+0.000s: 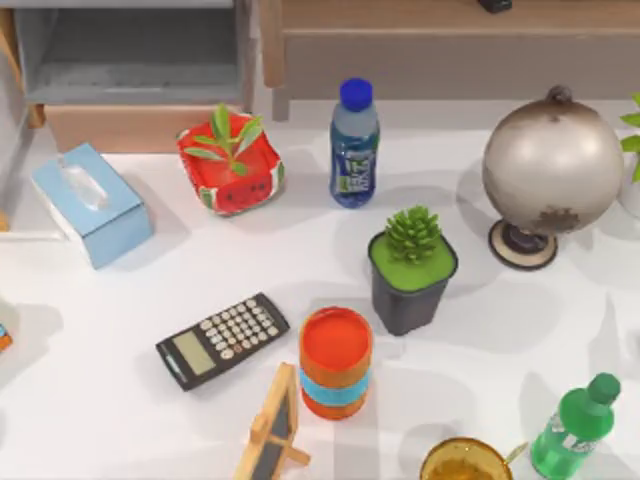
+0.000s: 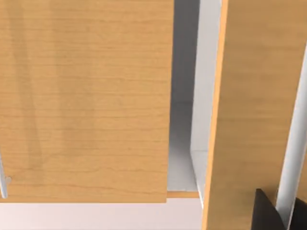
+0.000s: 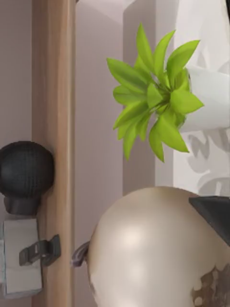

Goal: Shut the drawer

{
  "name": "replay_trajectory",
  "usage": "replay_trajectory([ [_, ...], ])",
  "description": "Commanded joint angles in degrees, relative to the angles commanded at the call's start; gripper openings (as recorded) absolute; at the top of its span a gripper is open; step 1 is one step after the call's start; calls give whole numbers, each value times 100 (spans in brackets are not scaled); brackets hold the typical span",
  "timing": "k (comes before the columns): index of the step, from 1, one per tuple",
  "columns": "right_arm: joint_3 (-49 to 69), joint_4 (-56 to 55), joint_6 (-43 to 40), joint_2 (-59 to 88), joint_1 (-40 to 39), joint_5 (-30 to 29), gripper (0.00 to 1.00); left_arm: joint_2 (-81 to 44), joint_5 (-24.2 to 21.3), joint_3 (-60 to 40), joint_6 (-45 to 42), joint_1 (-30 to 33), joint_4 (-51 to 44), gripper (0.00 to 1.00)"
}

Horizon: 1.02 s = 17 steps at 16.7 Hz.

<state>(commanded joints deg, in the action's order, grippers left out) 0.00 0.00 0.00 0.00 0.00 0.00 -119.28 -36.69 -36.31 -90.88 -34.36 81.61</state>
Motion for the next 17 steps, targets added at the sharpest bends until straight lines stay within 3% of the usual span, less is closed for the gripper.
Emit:
replay_trajectory([
  [3, 0, 0, 0, 0, 0, 0, 100, -215, 296, -516, 24, 300, -310, 0],
  [9, 0, 0, 0, 0, 0, 0, 100, -307, 363, -643, 18, 350, -427, 0],
  [17, 0, 0, 0, 0, 0, 0, 100, -869, 837, -1964, 62, 821, -1142, 0],
])
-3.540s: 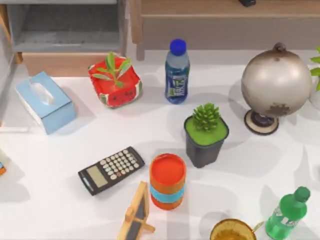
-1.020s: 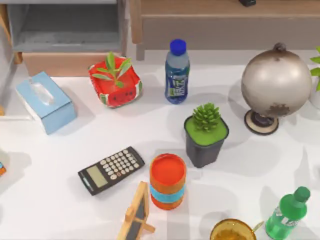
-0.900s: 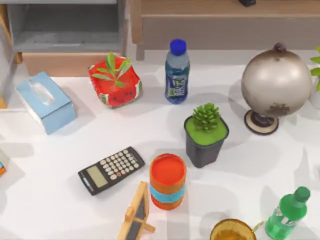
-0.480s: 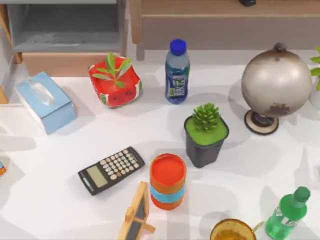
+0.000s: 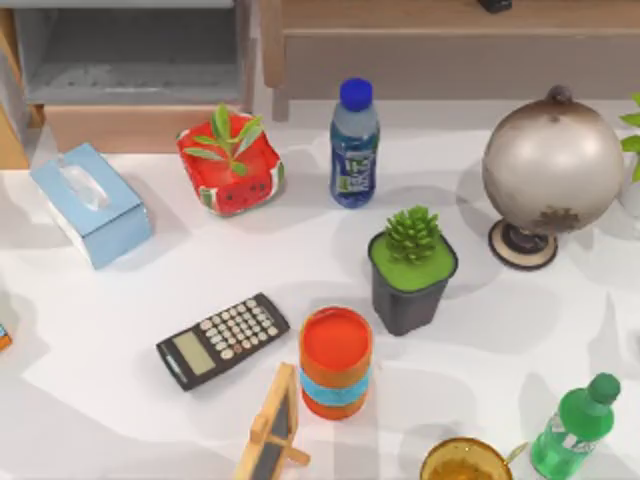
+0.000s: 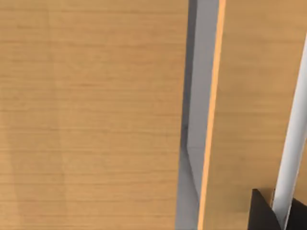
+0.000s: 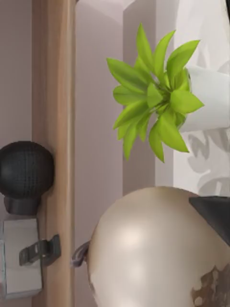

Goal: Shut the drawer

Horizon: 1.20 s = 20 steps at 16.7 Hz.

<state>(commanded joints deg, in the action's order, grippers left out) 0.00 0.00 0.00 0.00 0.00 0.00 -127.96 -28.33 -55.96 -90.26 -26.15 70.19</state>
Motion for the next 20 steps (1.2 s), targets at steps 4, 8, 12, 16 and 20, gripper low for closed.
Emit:
replay_trajectory([
  [4, 0, 0, 0, 0, 0, 0, 100, -2, -9, 9, -3, -31, -13, 0],
  [8, 0, 0, 0, 0, 0, 0, 100, -328, 143, -655, -16, 123, -345, 0],
  [12, 0, 0, 0, 0, 0, 0, 100, -693, 346, -1507, 20, 329, -796, 0],
  [16, 0, 0, 0, 0, 0, 0, 100, -732, 374, -1588, 26, 358, -859, 0],
  [20, 0, 0, 0, 0, 0, 0, 100, -732, 374, -1588, 26, 358, -859, 23],
])
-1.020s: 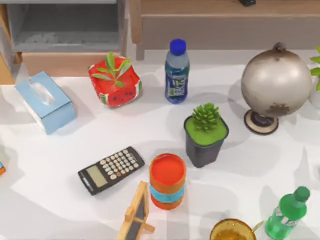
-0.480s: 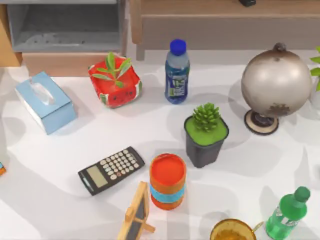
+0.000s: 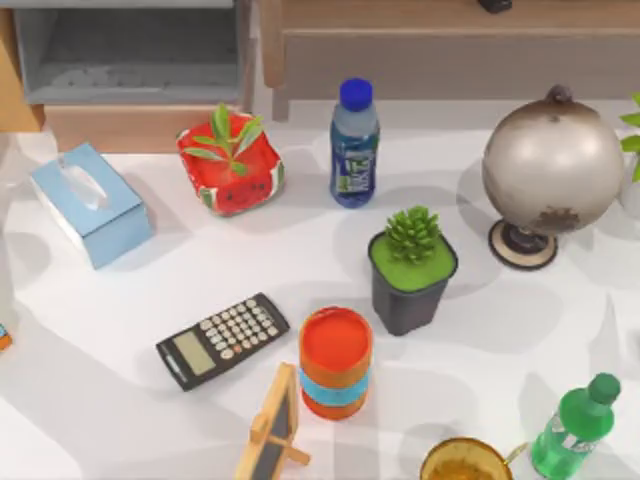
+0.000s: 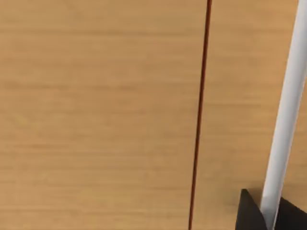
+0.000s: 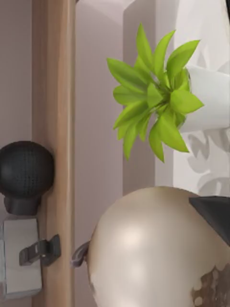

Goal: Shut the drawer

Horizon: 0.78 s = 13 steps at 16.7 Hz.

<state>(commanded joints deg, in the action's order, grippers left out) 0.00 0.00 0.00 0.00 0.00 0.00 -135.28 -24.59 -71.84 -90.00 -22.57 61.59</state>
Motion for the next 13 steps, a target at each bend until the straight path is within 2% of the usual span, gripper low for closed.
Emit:
replay_trajectory([
  [10, 0, 0, 0, 0, 0, 0, 100, 0, 0, 0, 0, 0, 0, 98],
  [13, 0, 0, 0, 0, 0, 0, 100, 0, 0, 0, 0, 0, 0, 100],
])
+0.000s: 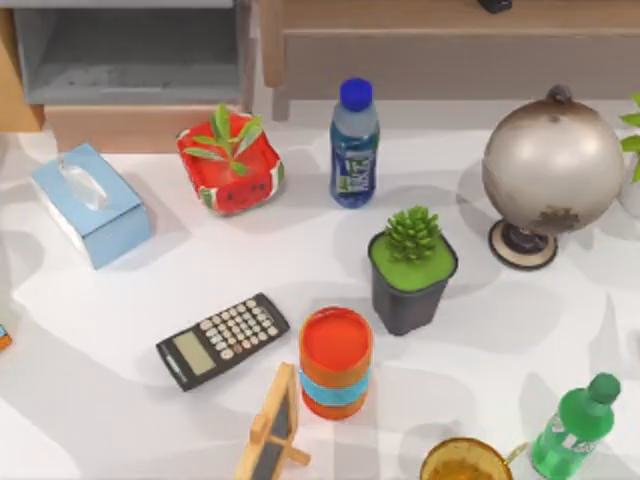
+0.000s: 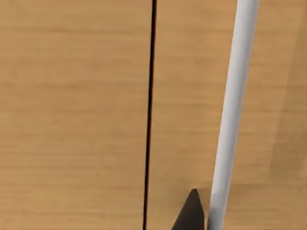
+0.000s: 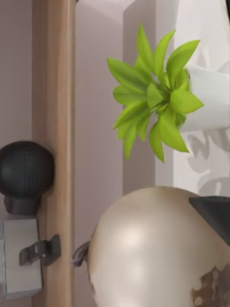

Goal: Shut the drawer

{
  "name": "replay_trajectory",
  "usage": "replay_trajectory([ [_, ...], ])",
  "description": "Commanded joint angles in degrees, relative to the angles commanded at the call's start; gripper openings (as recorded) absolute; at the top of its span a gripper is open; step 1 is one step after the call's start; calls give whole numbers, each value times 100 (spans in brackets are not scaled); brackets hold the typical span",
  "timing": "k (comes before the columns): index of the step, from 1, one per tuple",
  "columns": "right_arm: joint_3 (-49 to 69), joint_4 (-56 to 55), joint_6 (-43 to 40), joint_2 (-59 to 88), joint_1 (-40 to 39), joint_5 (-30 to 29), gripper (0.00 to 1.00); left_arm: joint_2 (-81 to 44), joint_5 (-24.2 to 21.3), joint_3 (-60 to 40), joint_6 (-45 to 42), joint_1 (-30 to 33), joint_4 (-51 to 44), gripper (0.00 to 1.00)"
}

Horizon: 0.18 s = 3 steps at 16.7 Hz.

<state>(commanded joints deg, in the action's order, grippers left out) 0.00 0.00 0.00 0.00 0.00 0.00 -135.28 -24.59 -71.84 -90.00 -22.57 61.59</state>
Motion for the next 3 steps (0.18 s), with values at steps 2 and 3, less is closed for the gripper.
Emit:
replay_trajectory([
  [2, 0, 0, 0, 0, 0, 0, 100, 0, 0, 0, 0, 0, 0, 100],
  [3, 0, 0, 0, 0, 0, 0, 100, 0, 0, 0, 0, 0, 0, 100],
])
